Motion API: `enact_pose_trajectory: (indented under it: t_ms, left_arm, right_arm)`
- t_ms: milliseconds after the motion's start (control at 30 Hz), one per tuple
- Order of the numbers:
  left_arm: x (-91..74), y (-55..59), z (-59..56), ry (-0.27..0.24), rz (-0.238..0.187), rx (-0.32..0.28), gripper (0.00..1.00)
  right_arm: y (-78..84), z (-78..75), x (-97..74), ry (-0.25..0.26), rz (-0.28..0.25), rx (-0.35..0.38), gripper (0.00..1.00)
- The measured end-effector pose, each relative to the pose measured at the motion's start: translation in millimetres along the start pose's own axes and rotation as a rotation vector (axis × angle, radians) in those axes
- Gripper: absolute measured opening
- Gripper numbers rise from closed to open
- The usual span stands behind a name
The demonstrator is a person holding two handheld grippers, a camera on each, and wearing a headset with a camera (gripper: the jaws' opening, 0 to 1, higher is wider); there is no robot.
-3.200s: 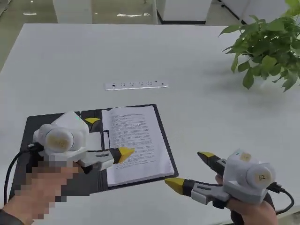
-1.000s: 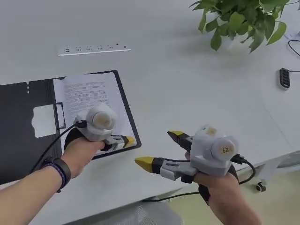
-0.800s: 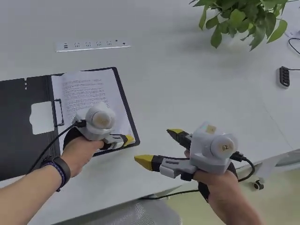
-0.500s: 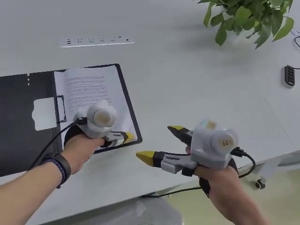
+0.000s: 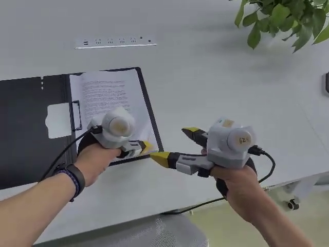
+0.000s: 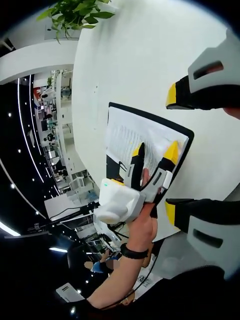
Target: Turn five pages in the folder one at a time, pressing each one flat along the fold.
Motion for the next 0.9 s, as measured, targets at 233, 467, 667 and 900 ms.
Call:
enact_pose_trajectory:
  t_ms: [233,467,667,900]
  left_arm:
    - [6.0,2.8,4.6,-0.003,0.003,-0.004,0.59]
    - [8.2,3.9,6.7,0.001,0.003,-0.007,0.59]
    - [9.2,4.6,6.9,0.004,0.004,-0.008,0.59]
    - [9.3,4.2,5.2,-0.008,0.006,-0.022,0.59]
  right_arm:
    - [-5.6,-14.4,20.9,-0.024,-0.034,0.067,0.64]
    - [-4.1,-31.1,41.7,-0.060,-0.032,0.120,0.61]
    - [-3.8,-34.5,52.9,-0.104,-0.019,0.123,0.61]
    - [6.5,-37.4,73.3,-0.135,-0.021,0.190,0.60]
Point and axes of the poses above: the centre of the closed fingertips' face, and the gripper's own axes: x roughly forward along the fingers, z roughly to its left, y roughly out of its underside, the point moved 6 cm from there along -x, roughly backward along the fingers, and after that the axes turned 7 degrees about -y, right-handed, at the moved point
